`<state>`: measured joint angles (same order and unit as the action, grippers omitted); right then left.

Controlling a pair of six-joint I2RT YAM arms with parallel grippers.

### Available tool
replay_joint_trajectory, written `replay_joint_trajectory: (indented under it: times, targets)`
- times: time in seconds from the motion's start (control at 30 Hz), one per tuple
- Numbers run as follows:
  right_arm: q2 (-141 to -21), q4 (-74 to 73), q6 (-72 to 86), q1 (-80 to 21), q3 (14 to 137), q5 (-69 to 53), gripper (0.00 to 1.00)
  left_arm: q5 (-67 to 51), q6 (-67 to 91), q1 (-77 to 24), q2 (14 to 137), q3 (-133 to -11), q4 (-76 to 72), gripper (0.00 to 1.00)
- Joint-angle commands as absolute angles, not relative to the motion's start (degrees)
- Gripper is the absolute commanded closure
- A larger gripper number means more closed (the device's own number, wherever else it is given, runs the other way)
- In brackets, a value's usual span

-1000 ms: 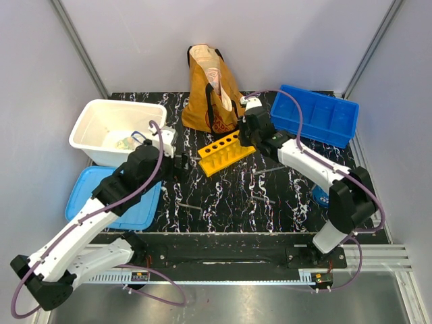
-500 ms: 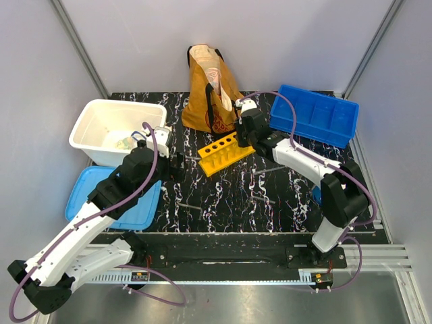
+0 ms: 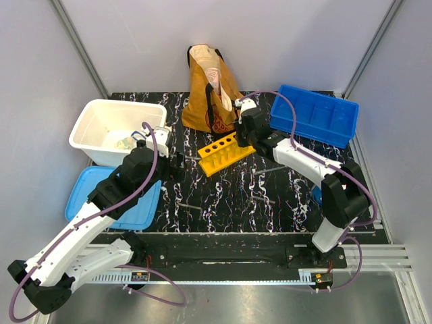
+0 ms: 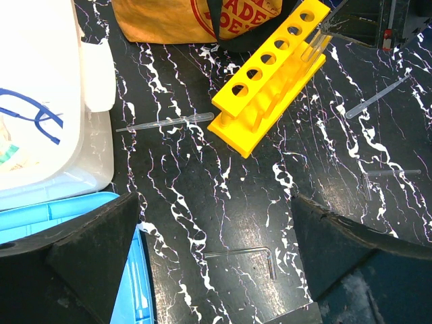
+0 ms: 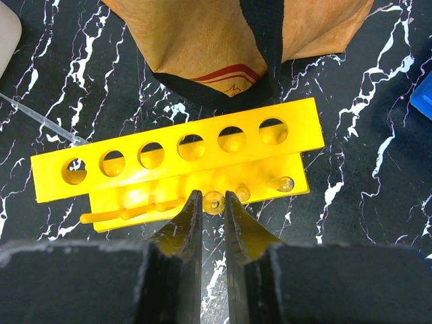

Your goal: Organize the chemistry lab equipment

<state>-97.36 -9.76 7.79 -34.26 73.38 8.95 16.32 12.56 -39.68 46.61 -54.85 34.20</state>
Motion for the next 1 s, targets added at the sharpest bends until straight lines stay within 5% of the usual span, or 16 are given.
replay_joint_trajectory:
  times: [0.0, 0.97]
  targets:
    - [-94.83, -9.49, 7.38, -34.1, 74.88, 8.0, 0.83, 17.49, 12.92, -39.73, 46.5, -54.93, 31.99, 0.01]
    - [-100.72, -6.95, 5.98, -35.16, 73.39, 8.0, 0.78, 18.54, 12.57, -39.73, 46.49, -54.84, 31.99, 0.01]
